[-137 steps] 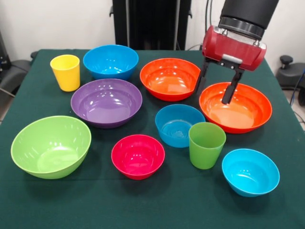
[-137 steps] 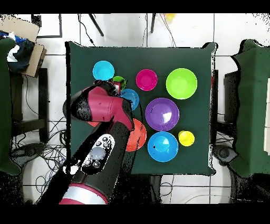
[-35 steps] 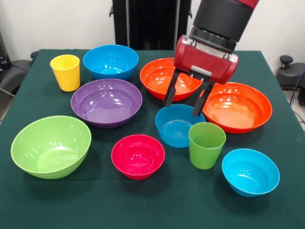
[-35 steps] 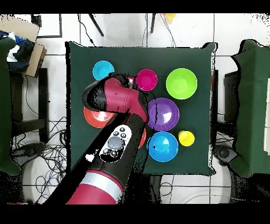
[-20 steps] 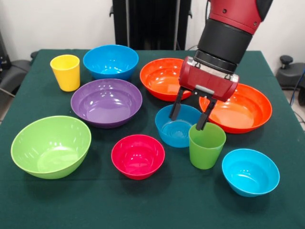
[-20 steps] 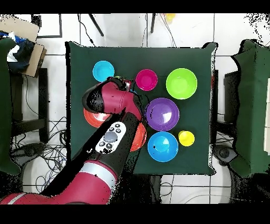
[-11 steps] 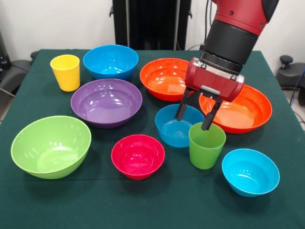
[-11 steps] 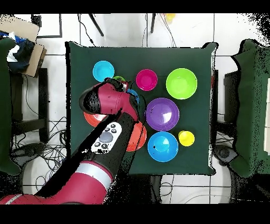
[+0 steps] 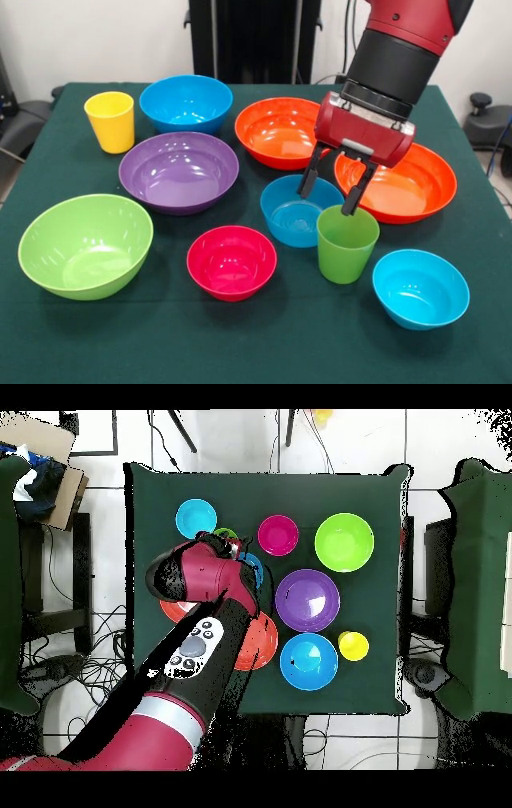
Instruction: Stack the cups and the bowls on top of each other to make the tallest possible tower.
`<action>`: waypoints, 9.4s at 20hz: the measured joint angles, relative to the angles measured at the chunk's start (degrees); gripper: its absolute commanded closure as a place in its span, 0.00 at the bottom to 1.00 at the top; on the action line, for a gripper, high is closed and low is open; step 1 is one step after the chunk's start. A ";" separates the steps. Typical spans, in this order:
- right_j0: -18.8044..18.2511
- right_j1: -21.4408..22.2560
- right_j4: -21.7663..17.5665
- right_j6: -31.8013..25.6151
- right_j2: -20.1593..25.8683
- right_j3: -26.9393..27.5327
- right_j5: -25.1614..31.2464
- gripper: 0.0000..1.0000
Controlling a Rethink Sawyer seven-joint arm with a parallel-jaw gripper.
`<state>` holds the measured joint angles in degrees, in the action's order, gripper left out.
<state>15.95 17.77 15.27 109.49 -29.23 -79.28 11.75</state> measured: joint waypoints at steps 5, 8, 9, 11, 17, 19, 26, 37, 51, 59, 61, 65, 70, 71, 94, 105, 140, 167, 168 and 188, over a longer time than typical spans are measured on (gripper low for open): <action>0.00 -0.01 0.00 0.11 0.00 -0.01 -0.02 0.00; 0.01 -0.17 0.00 0.11 -0.01 0.00 -0.54 0.00; 0.01 -0.27 0.00 0.11 -0.01 0.02 -0.75 0.00; 0.01 -0.84 0.00 0.11 -0.03 0.04 -1.65 0.00; 0.08 -2.70 0.30 0.11 -0.26 0.07 -3.84 0.00; 0.14 -3.37 0.49 0.11 -0.33 0.09 -4.74 0.00; 0.51 -5.01 1.02 0.11 -0.68 0.13 -5.59 0.00; 2.32 -5.41 1.36 0.11 -2.04 0.16 -5.59 0.00; 3.19 -6.64 3.49 0.11 -2.68 1.02 -5.60 0.00; 3.19 -7.09 3.49 0.11 -2.70 1.08 -5.69 0.00; 3.19 -7.15 3.48 0.11 -2.70 1.08 -6.03 0.00; 3.19 -7.21 3.49 0.11 -2.71 1.08 -6.56 0.00; 3.19 -7.23 3.49 0.11 -2.71 1.08 -7.04 0.00; 3.19 -7.22 3.49 0.11 -2.71 1.08 -7.11 0.00; 3.08 -7.23 3.47 0.11 -2.71 1.08 -9.18 0.00; 3.08 -7.23 3.47 0.11 -2.71 1.07 -9.18 0.00; 2.53 -6.87 3.46 0.11 -2.71 1.01 -9.18 0.00; 2.52 -5.09 3.44 0.11 -2.72 0.75 -9.18 0.00; 2.52 -5.06 3.44 0.11 -2.72 0.75 -9.18 0.00; 2.14 -3.93 3.44 0.11 -2.71 0.59 -9.18 1.00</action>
<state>18.09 13.84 18.72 109.59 -31.94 -78.69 2.57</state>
